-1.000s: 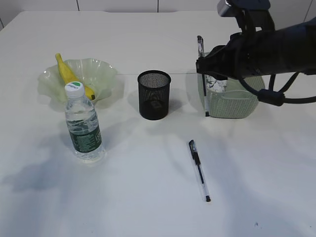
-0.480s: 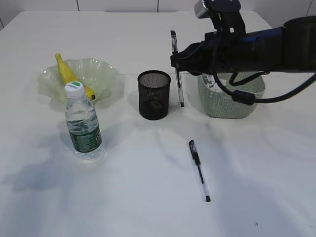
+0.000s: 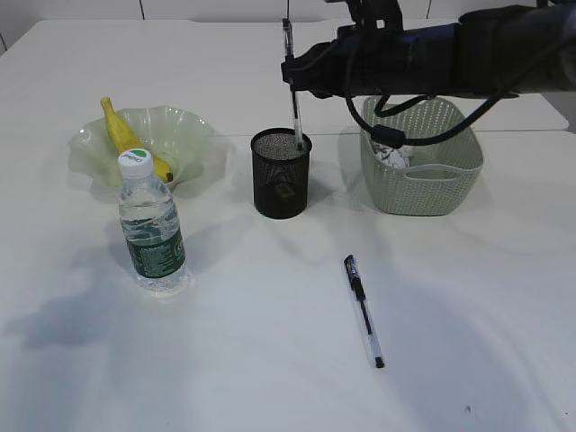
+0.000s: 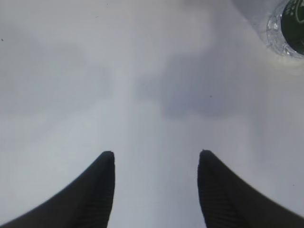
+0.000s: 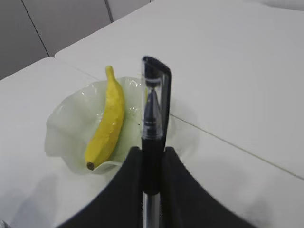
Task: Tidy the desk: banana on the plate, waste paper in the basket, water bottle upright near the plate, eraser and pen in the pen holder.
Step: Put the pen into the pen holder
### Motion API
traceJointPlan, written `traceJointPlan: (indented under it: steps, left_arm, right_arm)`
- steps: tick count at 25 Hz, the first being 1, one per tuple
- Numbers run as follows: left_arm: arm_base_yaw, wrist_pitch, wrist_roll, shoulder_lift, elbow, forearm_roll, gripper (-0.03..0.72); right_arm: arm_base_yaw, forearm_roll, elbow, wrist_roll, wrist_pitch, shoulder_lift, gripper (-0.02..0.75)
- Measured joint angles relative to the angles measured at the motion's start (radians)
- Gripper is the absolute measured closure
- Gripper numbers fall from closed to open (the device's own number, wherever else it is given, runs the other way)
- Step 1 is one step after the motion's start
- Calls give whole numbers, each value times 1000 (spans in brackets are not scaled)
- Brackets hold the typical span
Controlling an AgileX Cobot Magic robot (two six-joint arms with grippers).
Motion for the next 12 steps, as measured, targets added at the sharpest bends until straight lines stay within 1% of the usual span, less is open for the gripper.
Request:
traceJointPlan:
  steps: [4,12]
  left_arm:
    - [0,-2,0,0,0,0,298]
    - [0,-4,0,0,0,0,299]
  right_arm:
    - [0,0,-65,0,4,44,685]
    - [0,0,-125,0,24,110,685]
